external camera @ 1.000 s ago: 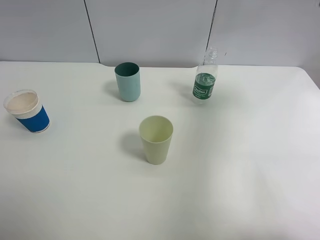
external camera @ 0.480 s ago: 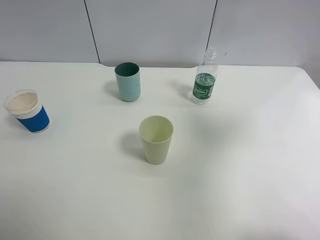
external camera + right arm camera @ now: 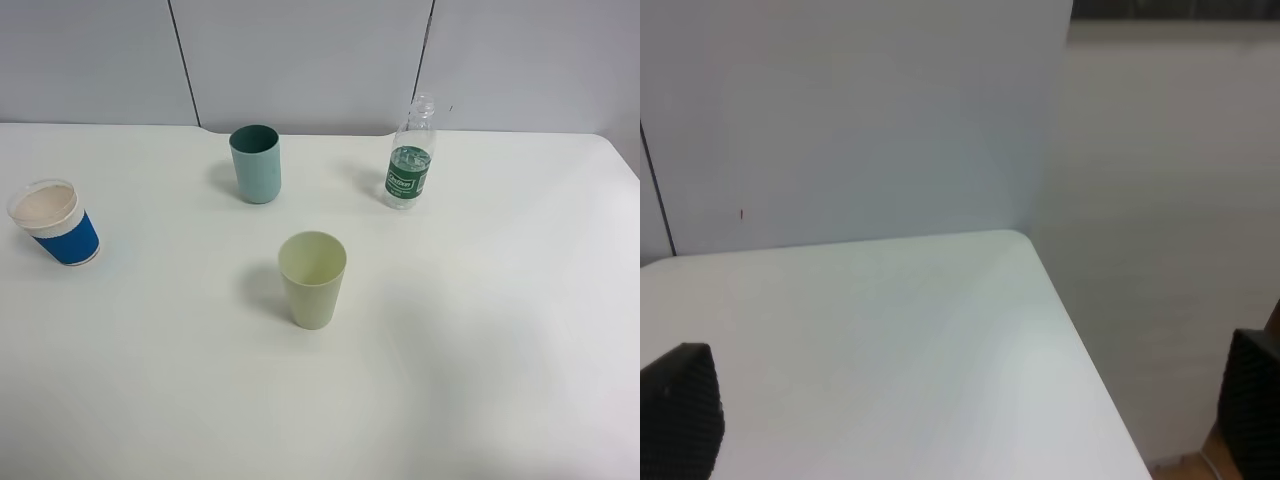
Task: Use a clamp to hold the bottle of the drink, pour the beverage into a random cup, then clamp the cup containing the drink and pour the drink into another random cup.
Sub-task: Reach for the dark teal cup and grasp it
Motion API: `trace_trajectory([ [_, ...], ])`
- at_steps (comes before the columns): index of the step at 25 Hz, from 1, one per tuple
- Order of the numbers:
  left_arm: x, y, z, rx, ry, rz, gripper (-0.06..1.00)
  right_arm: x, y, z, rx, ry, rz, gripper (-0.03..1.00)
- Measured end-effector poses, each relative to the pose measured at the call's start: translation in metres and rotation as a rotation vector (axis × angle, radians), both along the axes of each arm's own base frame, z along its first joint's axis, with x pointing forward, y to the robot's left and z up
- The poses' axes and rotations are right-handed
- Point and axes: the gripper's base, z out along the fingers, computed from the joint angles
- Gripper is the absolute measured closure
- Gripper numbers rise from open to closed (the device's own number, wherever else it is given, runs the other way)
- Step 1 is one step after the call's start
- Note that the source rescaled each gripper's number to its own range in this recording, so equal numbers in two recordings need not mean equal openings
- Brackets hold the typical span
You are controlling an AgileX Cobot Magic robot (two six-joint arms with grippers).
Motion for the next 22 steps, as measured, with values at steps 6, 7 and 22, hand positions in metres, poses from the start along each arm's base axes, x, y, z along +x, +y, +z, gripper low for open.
trace_trajectory([
  [6,0.0,0.0,0.0,0.0,0.0,0.0,-0.06,-0.029,0.001,-0.012,-0.006,-0.038,-0.024,-0.03],
  [7,0.0,0.0,0.0,0.0,0.0,0.0,-0.06,-0.032,0.001,-0.014,-0.007,-0.026,-0.032,-0.03],
  [22,0.0,0.0,0.0,0.0,0.0,0.0,-0.06,-0.036,0.002,-0.04,0.06,0.177,-0.035,-0.03],
])
